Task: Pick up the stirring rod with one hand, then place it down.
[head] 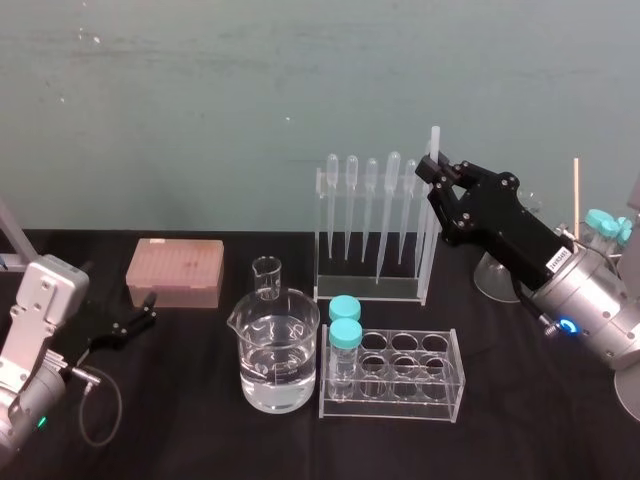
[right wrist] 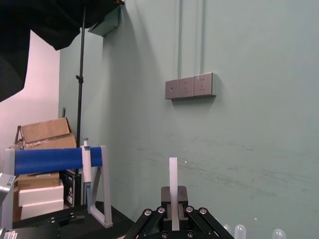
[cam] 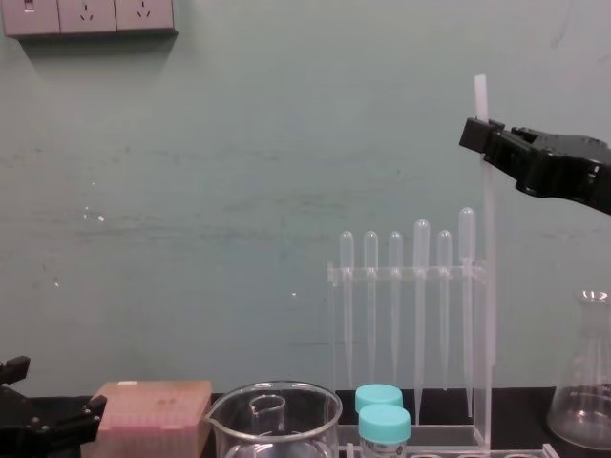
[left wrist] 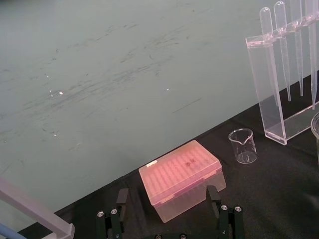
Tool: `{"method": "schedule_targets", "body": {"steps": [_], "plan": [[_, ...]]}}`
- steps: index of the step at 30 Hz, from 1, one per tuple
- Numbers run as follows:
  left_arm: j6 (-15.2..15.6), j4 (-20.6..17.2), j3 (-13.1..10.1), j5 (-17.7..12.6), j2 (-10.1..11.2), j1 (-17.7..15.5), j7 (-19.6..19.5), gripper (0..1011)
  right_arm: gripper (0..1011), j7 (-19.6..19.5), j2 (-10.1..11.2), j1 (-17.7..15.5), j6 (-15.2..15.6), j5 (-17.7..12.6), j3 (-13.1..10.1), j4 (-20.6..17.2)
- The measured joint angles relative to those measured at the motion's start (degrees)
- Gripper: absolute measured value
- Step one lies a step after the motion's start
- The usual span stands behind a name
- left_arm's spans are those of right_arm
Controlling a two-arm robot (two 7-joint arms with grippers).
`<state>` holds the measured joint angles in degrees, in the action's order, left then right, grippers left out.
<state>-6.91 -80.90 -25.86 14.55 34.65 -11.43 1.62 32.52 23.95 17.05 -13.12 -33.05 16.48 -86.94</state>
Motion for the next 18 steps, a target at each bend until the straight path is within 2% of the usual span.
{"method": "schedule_targets", "body": {"steps": [18], "plan": [[0.0, 0.0, 0.0, 0.0, 0.0, 0.0, 0.0, 1000, 68, 0.9, -0.3, 0.6, -0.1, -0.4, 0.6, 1.4]]}}
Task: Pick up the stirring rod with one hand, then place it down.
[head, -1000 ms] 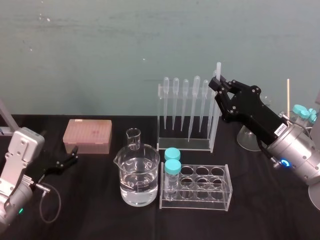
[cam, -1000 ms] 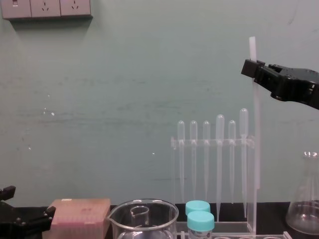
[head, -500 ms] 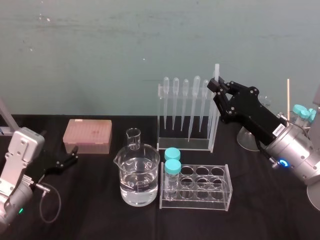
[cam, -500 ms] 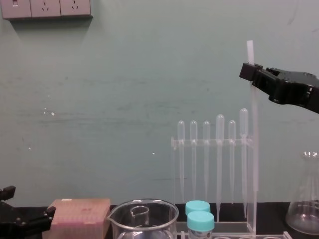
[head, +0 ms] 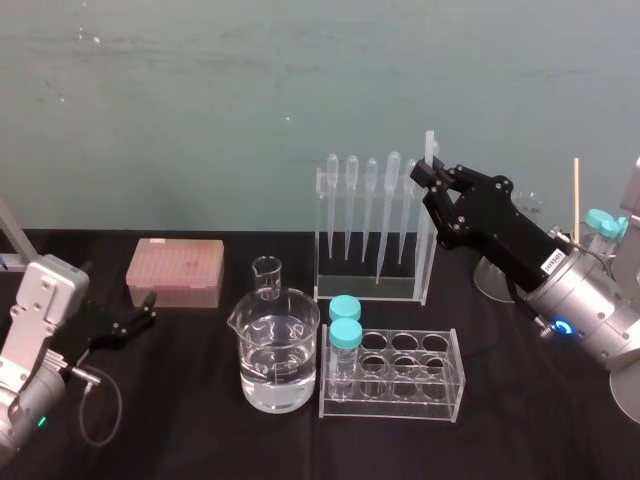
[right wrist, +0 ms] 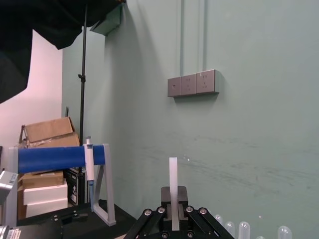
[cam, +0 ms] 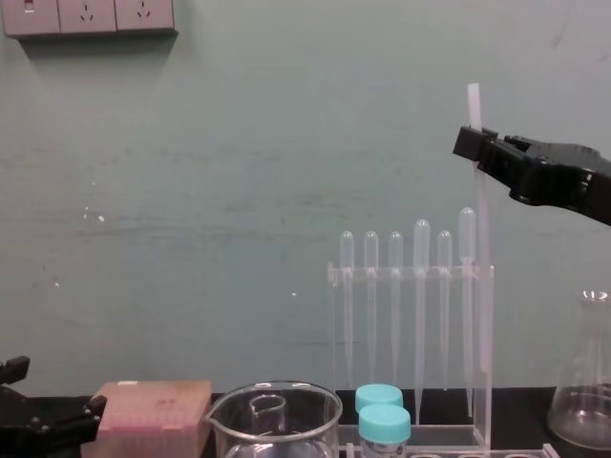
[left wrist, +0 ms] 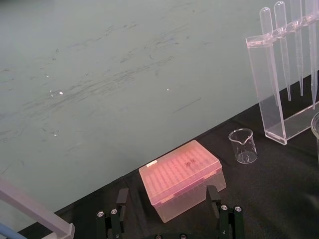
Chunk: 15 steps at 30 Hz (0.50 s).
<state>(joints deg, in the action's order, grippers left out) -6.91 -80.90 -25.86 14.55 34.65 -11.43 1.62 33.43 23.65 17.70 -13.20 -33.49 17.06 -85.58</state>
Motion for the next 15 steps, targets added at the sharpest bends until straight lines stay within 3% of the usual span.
{"method": "schedule_targets", "body": {"steps": [15], "plan": [[0.0, 0.0, 0.0, 0.0, 0.0, 0.0, 0.0, 1000, 68, 4.6, 0.4, -0.3, -3.3, -0.8, 1.5, 5.5]]}}
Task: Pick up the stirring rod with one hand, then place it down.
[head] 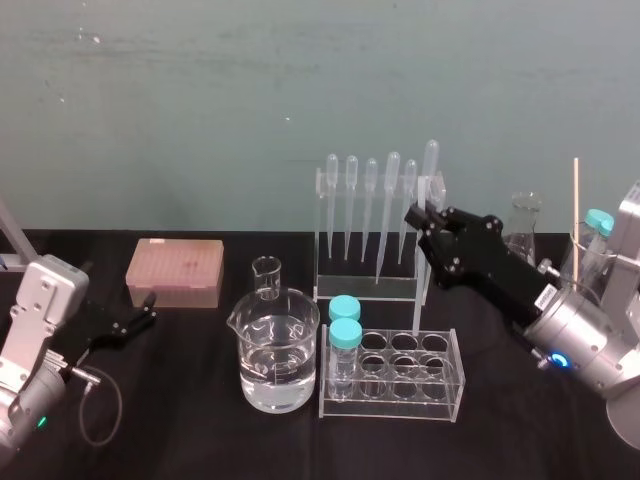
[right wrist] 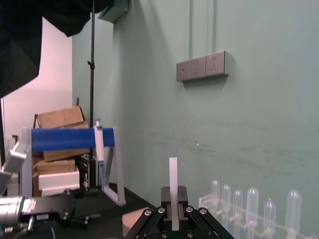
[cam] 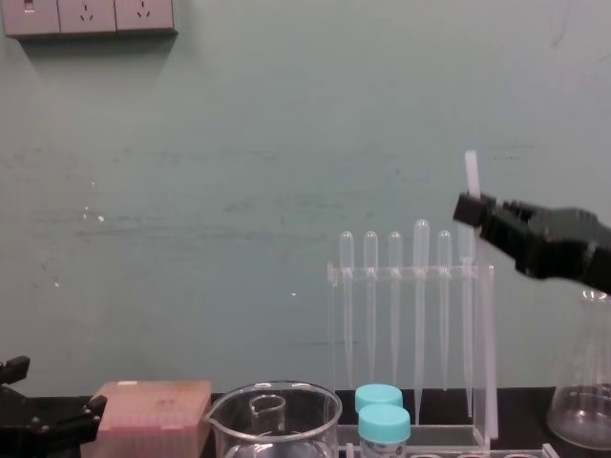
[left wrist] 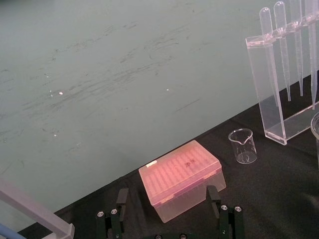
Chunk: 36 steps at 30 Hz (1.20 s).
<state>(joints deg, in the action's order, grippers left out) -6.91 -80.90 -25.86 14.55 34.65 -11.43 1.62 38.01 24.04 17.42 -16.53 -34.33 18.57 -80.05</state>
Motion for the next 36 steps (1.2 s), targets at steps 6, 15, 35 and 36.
{"method": "schedule_targets", "body": {"steps": [6, 15, 35, 36], "plan": [[0.0, 0.0, 0.0, 0.0, 0.0, 0.0, 0.0, 1000, 68, 1.0, -1.0, 0.2, -2.4, 0.5, 0.4, 3.5], [0.0, 0.0, 0.0, 0.0, 0.0, 0.0, 0.0, 1000, 68, 3.1, -2.9, 1.8, -4.9, 0.8, 1.2, 8.2], [0.0, 0.0, 0.0, 0.0, 0.0, 0.0, 0.0, 1000, 68, 5.3, -5.6, 4.2, -8.4, 2.5, 1.8, 16.0], [0.0, 0.0, 0.0, 0.0, 0.0, 0.0, 0.0, 1000, 68, 5.2, -5.6, 4.1, -8.4, 2.6, 1.8, 16.1]]}}
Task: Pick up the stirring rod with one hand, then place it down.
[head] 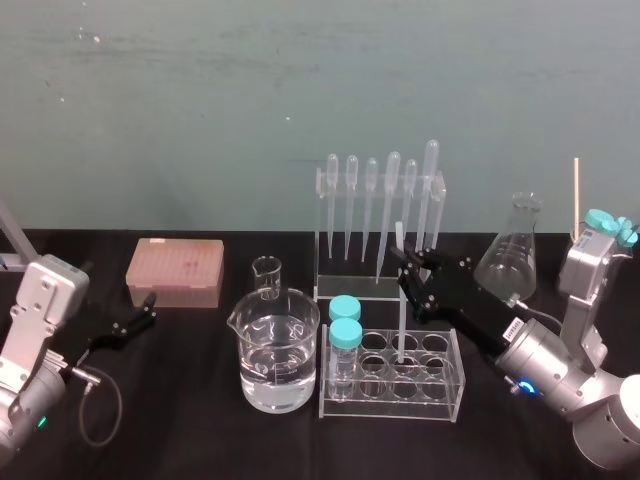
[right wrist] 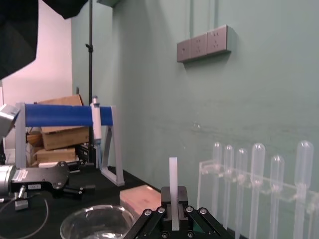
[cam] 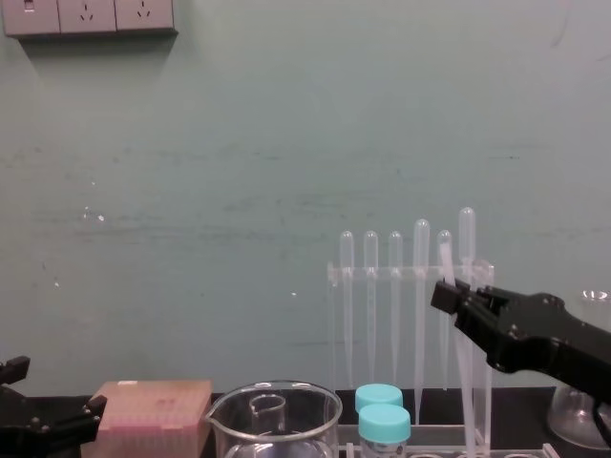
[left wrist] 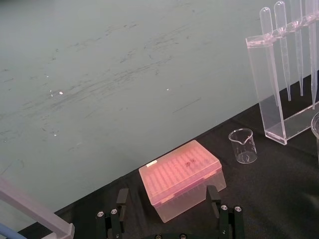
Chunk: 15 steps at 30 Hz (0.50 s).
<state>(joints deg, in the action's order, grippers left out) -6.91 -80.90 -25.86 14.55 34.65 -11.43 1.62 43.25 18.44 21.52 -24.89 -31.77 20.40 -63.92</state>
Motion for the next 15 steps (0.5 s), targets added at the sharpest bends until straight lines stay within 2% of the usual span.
{"method": "schedule_targets", "body": {"steps": [15], "plan": [[0.0, 0.0, 0.0, 0.0, 0.0, 0.0, 0.0, 1000, 68, -1.2, -0.1, -0.9, 1.9, 0.8, -0.3, 0.9]]}}
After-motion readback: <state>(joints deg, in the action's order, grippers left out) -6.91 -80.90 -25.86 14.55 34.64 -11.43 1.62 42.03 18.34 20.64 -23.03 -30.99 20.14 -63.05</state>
